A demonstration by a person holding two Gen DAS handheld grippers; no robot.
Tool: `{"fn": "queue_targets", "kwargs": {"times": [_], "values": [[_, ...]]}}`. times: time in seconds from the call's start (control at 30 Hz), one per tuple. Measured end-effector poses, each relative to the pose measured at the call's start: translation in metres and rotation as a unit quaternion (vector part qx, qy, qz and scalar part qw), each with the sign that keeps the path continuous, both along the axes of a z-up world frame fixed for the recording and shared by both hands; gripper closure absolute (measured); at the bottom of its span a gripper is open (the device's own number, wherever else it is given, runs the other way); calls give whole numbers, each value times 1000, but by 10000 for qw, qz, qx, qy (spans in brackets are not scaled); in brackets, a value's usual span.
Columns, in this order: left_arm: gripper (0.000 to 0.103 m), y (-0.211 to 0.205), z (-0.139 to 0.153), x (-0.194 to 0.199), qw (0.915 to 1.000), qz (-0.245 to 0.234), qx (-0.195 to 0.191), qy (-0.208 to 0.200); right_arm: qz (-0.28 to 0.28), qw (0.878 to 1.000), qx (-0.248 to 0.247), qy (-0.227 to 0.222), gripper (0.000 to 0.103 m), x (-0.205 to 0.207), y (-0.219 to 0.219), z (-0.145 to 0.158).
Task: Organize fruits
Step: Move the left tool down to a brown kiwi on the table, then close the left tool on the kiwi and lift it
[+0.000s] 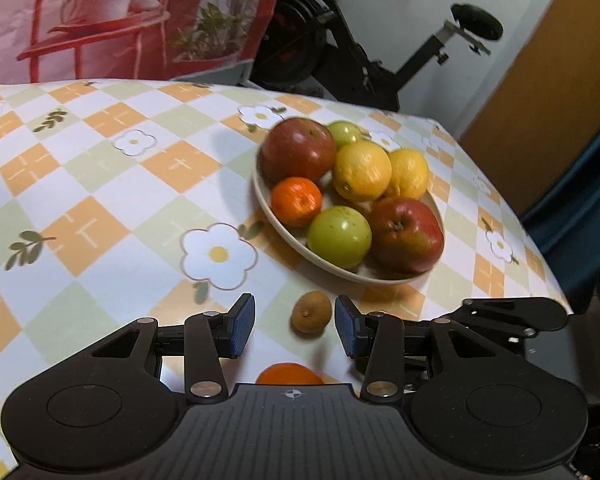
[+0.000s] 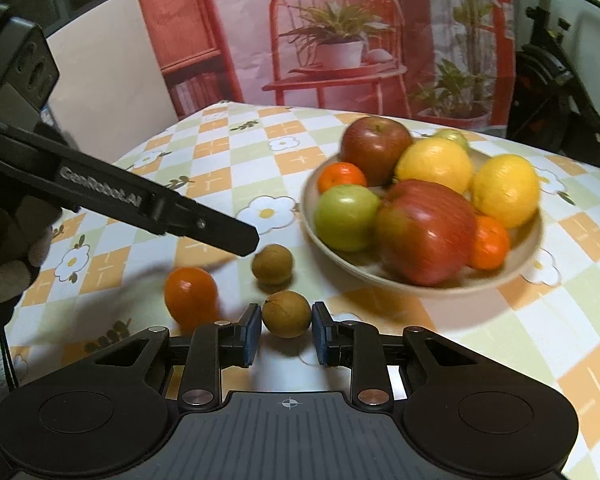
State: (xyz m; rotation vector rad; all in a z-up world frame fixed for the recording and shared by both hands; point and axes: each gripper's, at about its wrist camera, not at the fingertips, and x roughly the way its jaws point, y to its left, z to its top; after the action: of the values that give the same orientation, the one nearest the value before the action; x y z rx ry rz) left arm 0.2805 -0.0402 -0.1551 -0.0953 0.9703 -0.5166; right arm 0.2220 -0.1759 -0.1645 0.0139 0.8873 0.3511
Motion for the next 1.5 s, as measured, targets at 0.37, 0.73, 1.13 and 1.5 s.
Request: {"fn": "queue_targets", "kwargs": {"times": [0.37,0.73,1.13,1.5], "values": [[60,-24,-13,7,9992,-263,307,34,-295,9994,104,-119,78,-10,-24,5],[76,-29,-6,2,9984,-395,364,-173,-350,9988,195,-282,78,-14,-30,14],[76,-30,38,7,9964,-315,83,-786,-393,9963,180,-742,78,-7,-38,46],[76,-55,36,36,9952,-446,163,-850,-773,9927,-41,-920,78,30,-65,51]]}}
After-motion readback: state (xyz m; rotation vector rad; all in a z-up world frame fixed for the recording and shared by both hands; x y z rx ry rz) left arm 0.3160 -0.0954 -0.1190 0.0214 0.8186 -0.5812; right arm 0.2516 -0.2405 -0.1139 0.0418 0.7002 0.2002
